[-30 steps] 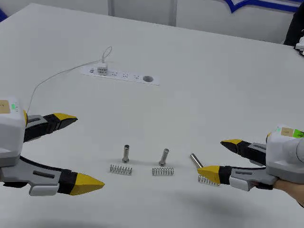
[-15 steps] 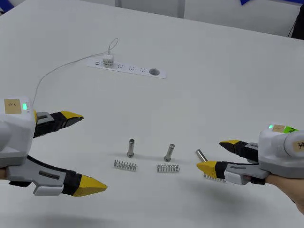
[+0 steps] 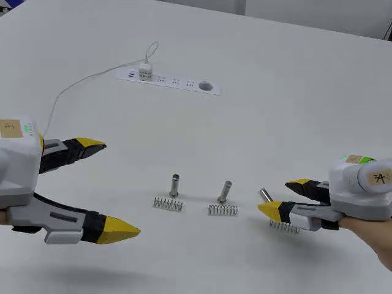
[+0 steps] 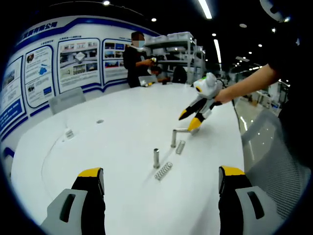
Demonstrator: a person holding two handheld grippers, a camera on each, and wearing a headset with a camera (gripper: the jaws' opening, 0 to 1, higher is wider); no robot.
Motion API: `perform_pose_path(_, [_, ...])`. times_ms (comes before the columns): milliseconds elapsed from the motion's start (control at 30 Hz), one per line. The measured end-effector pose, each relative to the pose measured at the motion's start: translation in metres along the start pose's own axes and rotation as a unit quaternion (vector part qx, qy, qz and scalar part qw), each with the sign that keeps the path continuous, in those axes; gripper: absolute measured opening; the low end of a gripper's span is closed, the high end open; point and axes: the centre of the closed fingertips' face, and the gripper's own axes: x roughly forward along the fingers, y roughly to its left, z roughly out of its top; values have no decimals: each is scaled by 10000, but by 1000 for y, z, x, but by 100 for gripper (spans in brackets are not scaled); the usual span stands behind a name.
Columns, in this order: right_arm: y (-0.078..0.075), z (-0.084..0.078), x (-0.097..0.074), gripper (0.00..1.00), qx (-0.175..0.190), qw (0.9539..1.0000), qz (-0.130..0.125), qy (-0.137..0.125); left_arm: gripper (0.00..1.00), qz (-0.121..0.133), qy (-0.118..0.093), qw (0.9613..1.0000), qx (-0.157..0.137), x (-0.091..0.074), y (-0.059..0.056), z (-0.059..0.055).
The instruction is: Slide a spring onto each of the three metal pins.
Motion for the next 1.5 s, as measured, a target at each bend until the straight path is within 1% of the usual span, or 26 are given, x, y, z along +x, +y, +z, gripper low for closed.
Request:
perform_pose_path(133, [-5, -2, 5, 47, 151, 9999, -45, 30, 99, 3, 11, 10000, -37, 1, 0, -1])
perform_pose_path(333, [-8, -1, 11, 42, 283, 9995, -104, 52, 99, 9, 4, 10000, -79, 2, 0, -3])
perform_pose_path(467, [-11, -3, 18, 36, 379, 9991, -154, 133, 99, 11, 29, 9999, -98, 2, 1, -4])
perform_pose_path(567, [-11, -3, 21, 31, 492, 9986, -184, 117, 99, 17, 32, 9999, -124, 1, 1, -6])
perform_pose_path(767, [-9, -4, 29, 29, 474, 9985, -193, 218, 98, 40, 30, 9999, -145, 0, 2, -6])
perform_pose_path(900, [-9, -10, 32, 26, 349, 9982, -241, 421, 98, 36, 28, 9998, -169, 0, 2, -7])
perform_pose_path(933, [-9, -8, 30, 25, 298, 9983, -291, 407, 98, 30, 29, 9998, -172, 0, 2, -7])
perform_pose_path(967, [-11, -10, 30, 25, 239, 9981, -332, 471, 98, 18, 24, 9998, -175, 0, 1, -7])
perform_pose_path(1067, [-10, -10, 30, 23, 201, 9979, -383, 480, 97, 49, 1, 9999, -140, 0, 2, -5])
perform_pose_path(1200, [-9, -10, 30, 18, 190, 9976, -425, 505, 98, 23, -84, 9998, -195, 0, 1, -2])
perform_pose_path(1300, [-11, -11, 30, 17, 221, 9973, -452, 532, 98, 28, -125, 9997, -194, 0, 1, 0])
perform_pose_path(1500, [-9, -10, 31, 12, 200, 9970, -421, 614, 97, 31, -92, 9998, -187, 0, 1, -1])
